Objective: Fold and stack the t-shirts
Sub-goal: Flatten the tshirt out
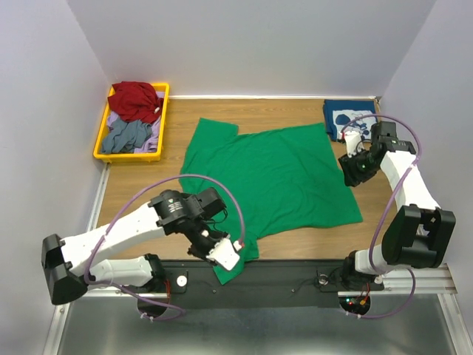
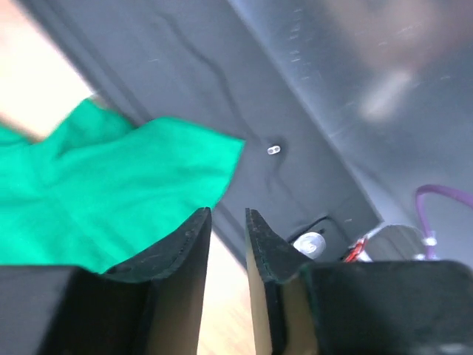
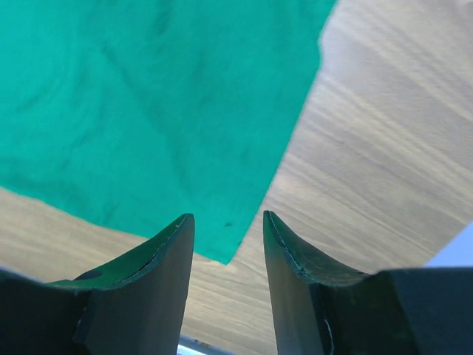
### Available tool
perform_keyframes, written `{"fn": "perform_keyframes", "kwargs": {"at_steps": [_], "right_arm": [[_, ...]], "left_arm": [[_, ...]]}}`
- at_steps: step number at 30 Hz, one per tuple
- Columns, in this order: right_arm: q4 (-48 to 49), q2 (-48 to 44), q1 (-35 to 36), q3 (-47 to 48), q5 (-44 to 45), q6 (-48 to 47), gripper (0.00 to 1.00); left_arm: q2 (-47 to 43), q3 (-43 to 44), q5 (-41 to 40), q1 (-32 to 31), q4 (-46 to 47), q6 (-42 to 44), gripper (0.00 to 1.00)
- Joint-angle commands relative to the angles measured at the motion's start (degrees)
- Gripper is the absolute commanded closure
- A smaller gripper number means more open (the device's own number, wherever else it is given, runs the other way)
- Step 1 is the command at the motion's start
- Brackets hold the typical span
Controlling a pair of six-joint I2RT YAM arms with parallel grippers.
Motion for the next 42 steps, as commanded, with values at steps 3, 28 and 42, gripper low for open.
{"fn": "perform_keyframes", "kwargs": {"at_steps": [3, 28, 42], "right_arm": [[-5.57, 1.76, -0.15, -3.69, -4.12, -4.31, 0.54], [-3.43, 3.78, 2.22, -21.90, 7.40, -7.11, 0.68], [-7.06, 8.34, 2.22, 0.86, -10.43, 0.96, 0.62]], "left_arm": [[-4.82, 3.87, -3.37, 12.06, 9.68, -7.41, 0.71], [26.99, -5.28, -18.66, 47.63, 36.77, -24.75, 0.80], [33.50, 2.71, -14.46, 54.31, 25.88, -10.24, 0.77]]}}
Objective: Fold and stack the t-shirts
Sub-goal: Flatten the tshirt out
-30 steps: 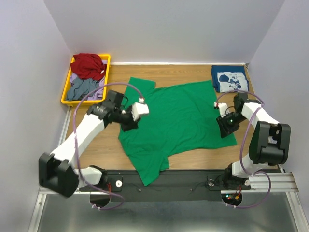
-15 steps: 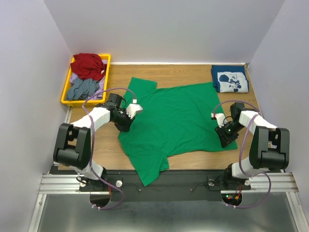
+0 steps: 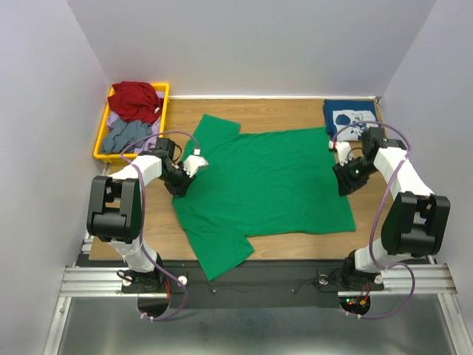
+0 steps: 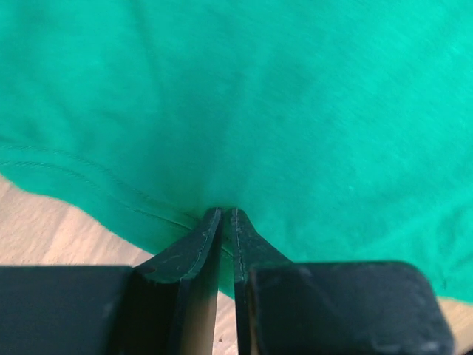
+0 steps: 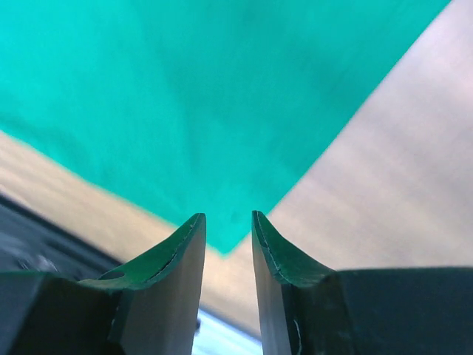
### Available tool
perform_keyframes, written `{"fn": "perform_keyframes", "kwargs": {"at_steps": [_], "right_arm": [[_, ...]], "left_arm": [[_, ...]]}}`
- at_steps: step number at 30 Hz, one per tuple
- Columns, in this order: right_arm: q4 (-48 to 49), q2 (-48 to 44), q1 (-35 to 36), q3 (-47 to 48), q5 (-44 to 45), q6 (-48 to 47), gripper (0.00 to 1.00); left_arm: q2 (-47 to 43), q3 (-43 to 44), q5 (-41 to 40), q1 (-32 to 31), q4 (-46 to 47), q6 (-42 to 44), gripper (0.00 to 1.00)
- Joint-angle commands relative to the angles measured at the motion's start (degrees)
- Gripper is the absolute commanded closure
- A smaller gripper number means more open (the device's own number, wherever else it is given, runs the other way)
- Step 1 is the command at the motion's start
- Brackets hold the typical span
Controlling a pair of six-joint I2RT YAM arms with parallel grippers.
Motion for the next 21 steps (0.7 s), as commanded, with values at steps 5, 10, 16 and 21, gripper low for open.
{"fn": "perform_keyframes", "kwargs": {"at_steps": [5, 10, 16, 21], "right_arm": [[5.49, 11.33, 1.11, 4.86, -7.82, 7.05, 0.63], [8.23, 12.83, 4.10, 1.52, -3.43, 7.50, 0.64], [8.76, 11.35, 6.03, -2.79, 1.84, 6.36, 0.64], [5.87, 8.19, 6.65, -7.09, 5.71, 3.72, 0.64]], "left_arm": [[-1.54, 5.65, 7.84, 0.04, -9.37, 4.07, 0.77], [-0.68, 4.07, 6.62, 0.04, -7.96, 2.39, 0.77], [-1.37, -1.46, 3.10, 0.04, -7.08, 4.15, 0.77], [-2.95, -6.91, -0.76, 0.04, -7.69, 7.05, 0.77]]}}
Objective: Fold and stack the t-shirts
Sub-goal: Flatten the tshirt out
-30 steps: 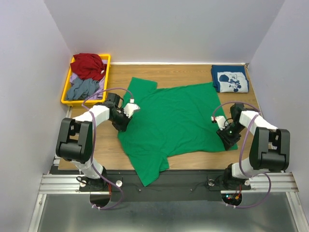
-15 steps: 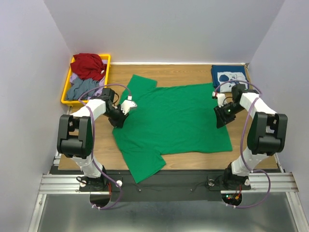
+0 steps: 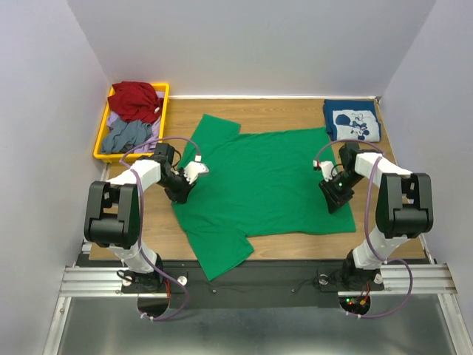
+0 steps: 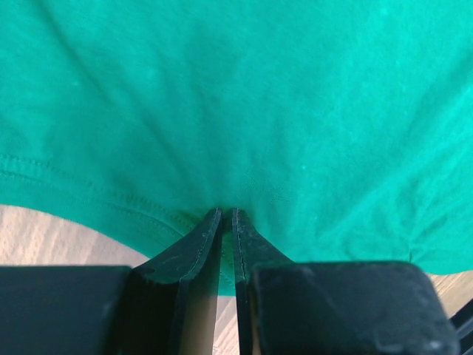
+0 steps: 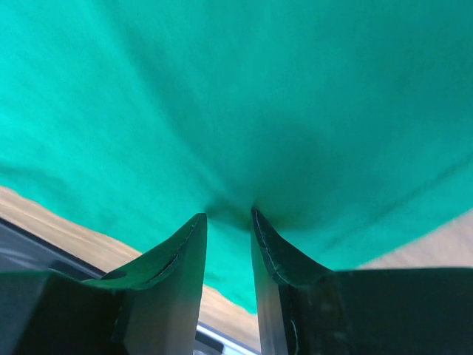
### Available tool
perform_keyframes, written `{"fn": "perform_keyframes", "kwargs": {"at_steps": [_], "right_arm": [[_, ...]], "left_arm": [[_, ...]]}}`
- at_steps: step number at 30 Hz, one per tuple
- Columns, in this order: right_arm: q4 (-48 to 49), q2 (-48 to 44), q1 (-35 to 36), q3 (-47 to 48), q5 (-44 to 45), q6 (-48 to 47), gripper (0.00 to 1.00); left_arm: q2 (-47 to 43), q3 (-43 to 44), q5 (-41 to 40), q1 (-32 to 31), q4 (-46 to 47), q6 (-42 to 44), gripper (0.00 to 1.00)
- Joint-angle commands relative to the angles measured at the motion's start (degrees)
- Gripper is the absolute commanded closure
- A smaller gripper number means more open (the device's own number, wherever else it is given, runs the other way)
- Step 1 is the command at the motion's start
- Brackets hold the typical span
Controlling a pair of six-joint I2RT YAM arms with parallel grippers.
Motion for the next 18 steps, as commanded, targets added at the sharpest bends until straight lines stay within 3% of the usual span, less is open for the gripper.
{"fn": "perform_keyframes", "kwargs": {"at_steps": [1, 11, 18], "right_arm": [[-1.81, -3.74, 0.64, -2.97, 5.21, -3.25, 0.64], [-12.88, -9.98, 1.08, -4.21, 0.83, -8.09, 0.64], [-11.84, -7.70, 0.99, 10.64, -5.51, -3.44, 0.61]], "left_arm": [[-2.04, -5.50, -4.64, 0.08, -3.67, 3.34, 0.77], [-4.94, -5.25, -3.15, 0.08, -10.26, 7.99, 0.77], [-4.16, 5.64, 3.97, 0.08, -14.83, 6.60, 0.72]]}}
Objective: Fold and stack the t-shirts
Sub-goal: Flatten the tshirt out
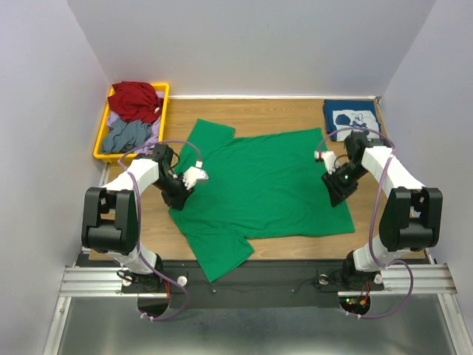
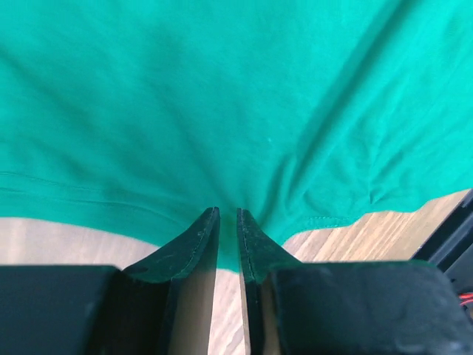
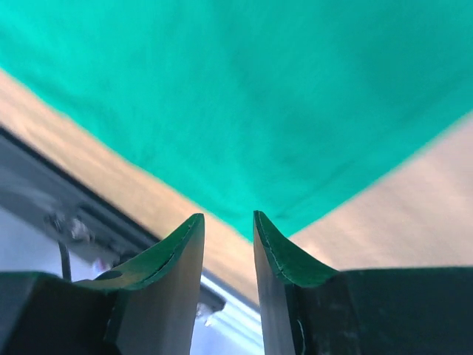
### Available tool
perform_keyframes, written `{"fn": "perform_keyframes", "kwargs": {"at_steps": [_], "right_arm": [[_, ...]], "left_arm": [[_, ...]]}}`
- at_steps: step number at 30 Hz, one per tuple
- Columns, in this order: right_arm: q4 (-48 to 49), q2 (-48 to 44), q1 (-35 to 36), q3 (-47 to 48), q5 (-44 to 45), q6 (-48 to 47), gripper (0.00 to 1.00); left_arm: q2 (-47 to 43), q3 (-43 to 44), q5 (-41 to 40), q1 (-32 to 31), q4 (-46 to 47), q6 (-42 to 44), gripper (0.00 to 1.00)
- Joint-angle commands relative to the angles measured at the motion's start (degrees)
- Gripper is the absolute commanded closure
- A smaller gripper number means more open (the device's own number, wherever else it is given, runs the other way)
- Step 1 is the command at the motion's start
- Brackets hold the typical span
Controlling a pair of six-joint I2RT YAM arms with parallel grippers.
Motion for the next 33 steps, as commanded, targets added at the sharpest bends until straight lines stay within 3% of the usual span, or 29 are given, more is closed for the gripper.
{"fn": "perform_keyframes", "kwargs": {"at_steps": [1, 6, 16, 29, 33], "right_arm": [[2.70, 2.07, 0.25, 8.06, -4.24, 2.99, 0.61], [4.90, 7.62, 0.68, 9.31, -4.86, 5.63, 0.62], [11.94, 9.91, 3.59, 0.62, 2.43, 6.69, 0.63], [6.60, 4.91, 6.57, -10.55, 8.33, -0.16, 0.67], [5.53, 2.97, 5.79, -2.87, 5.88, 1.05, 0.62]], "left_arm": [[0.68, 8.49, 5.06, 0.08, -4.71, -0.47, 0.71], [2.00, 10.18, 6.92, 0.08, -2.70, -2.84, 0.70], [6.21, 10.00, 4.19, 0.08, 4.24, -7.85, 0.70], [6.13, 10.26, 4.01, 0.17, 3.02, -6.62, 0.70], [6.04, 15.26, 7.69, 0.08, 0.73, -6.88, 0.70]]}}
